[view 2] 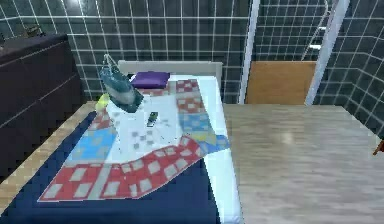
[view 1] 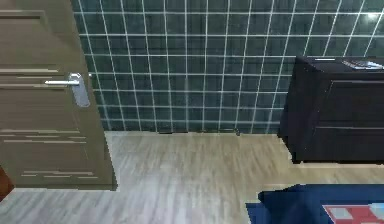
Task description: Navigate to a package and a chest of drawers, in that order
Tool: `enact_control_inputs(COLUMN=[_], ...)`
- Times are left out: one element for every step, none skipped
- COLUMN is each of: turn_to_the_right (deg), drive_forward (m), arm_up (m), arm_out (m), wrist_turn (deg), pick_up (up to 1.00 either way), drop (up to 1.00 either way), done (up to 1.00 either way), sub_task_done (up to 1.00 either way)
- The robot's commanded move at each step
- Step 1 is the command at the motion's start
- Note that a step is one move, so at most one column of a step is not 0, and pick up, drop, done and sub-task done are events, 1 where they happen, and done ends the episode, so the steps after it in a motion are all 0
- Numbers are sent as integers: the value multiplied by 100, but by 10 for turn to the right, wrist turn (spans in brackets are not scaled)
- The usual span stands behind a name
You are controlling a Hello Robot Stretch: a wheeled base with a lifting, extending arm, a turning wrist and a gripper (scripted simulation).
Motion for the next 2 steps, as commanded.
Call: enact_control_inputs(turn_to_the_right=[0,-90], drive_forward=[100,0], arm_up=[0,0], arm_out=[0,0], wrist_turn=[0,0], pick_up=[0,0], drop=[0,0], done=[0,0], sub_task_done=[0,0])
